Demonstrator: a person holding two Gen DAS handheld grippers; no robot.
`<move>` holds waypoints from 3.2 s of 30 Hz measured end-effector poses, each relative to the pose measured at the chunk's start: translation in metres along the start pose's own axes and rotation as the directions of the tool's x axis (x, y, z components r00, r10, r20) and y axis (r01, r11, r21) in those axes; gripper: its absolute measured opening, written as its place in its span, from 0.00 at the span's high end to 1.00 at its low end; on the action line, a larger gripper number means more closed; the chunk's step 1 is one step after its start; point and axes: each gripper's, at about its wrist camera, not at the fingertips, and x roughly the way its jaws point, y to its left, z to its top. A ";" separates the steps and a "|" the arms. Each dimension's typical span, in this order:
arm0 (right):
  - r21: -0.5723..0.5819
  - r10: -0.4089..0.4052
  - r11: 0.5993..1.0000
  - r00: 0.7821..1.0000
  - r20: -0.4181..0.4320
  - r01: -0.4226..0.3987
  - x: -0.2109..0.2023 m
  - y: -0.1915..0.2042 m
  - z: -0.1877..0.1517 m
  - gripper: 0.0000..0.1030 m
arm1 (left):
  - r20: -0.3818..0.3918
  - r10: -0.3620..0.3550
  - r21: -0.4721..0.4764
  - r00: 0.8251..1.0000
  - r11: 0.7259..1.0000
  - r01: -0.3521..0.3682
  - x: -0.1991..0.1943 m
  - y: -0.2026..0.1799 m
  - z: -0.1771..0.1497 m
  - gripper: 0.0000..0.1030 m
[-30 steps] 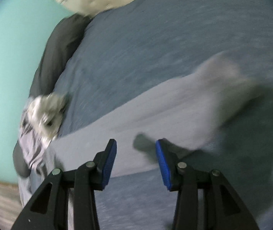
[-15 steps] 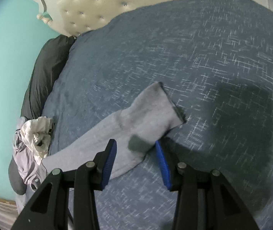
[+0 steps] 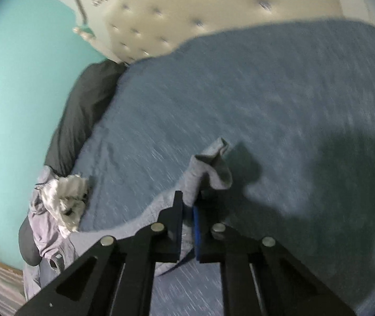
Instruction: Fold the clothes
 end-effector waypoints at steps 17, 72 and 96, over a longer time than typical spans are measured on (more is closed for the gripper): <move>-0.093 -0.047 0.994 0.999 0.025 0.049 0.048 0.020 0.083 0.94 | -0.033 0.032 0.053 0.999 0.998 -0.030 0.008 -0.012 -0.007 0.59; -0.225 0.086 0.966 0.979 -0.184 -0.128 0.024 0.182 -0.120 0.74 | 0.072 0.477 -0.244 0.876 0.860 -0.448 -0.176 0.351 0.024 0.44; -0.234 0.081 0.964 0.977 -0.196 -0.127 0.025 0.198 -0.131 0.74 | 0.169 0.505 -0.107 0.847 0.863 -0.493 -0.195 0.326 0.049 0.91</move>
